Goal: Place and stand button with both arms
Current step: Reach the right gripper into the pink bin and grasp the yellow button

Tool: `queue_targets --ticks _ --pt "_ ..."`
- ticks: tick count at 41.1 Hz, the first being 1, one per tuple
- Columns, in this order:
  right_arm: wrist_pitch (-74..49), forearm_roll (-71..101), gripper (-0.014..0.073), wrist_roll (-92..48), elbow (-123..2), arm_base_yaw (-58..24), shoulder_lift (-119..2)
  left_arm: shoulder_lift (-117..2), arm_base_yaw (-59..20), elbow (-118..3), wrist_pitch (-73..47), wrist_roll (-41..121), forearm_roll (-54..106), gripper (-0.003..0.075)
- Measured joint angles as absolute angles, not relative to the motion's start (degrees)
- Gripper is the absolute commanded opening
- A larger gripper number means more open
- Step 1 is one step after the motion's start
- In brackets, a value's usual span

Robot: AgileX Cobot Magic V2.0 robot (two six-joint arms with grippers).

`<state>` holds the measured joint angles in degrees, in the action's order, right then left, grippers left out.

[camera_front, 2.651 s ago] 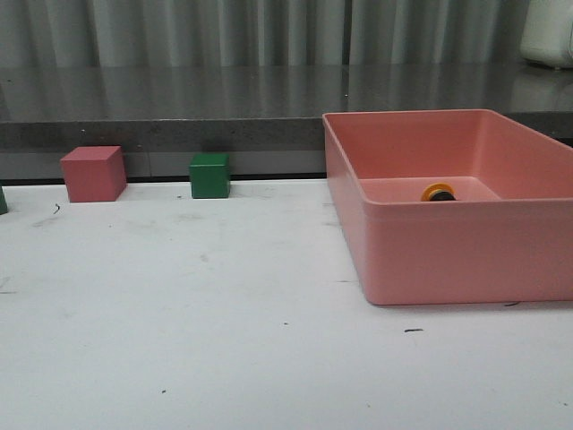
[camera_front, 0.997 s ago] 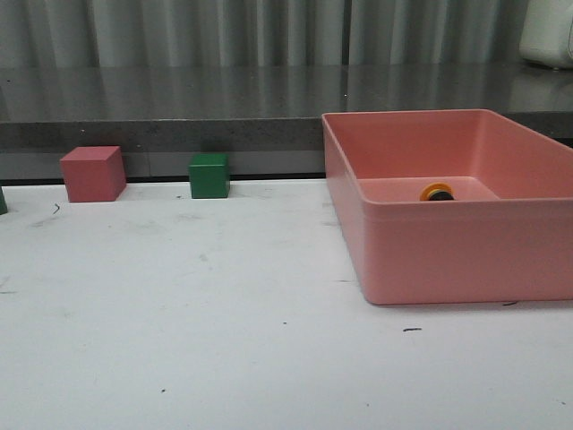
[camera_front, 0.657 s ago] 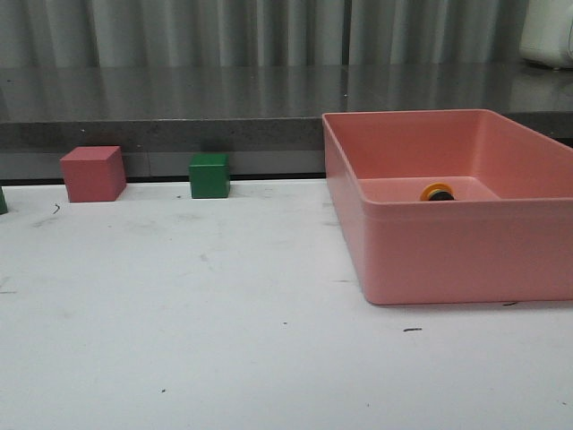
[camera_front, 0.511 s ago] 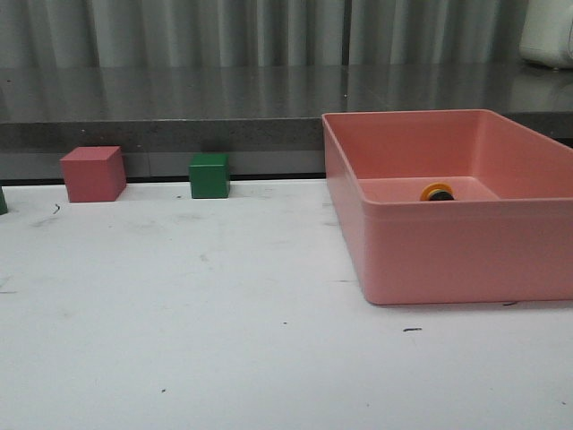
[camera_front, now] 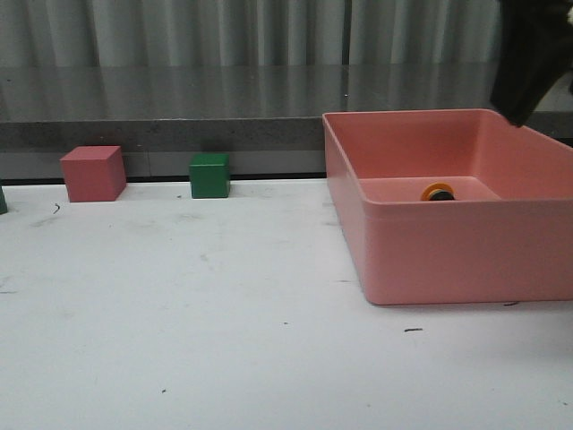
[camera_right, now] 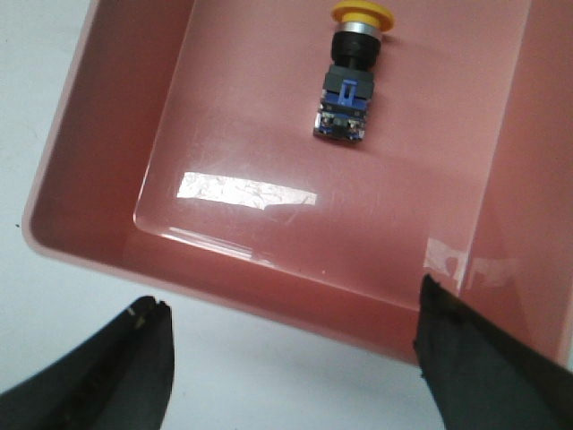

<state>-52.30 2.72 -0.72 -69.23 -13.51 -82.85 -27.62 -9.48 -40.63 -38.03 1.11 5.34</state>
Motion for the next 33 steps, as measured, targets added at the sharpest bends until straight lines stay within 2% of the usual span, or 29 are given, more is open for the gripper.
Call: queue_targets --ticks 12,25,33 --pt "-55.38 -1.85 0.0569 6.51 -80.62 -13.6 -98.14 -27.62 -9.48 -40.63 -37.89 1.11 5.34 0.0439" --pt "-55.77 -3.6 0.0568 12.72 -88.68 -13.6 -109.22 -27.62 -9.48 -40.63 -37.89 1.11 5.34 0.0439" --pt "-55.16 -3.72 0.0505 14.45 -91.99 -13.6 -115.06 -27.62 -9.48 -40.63 -37.86 1.11 5.34 0.0439"
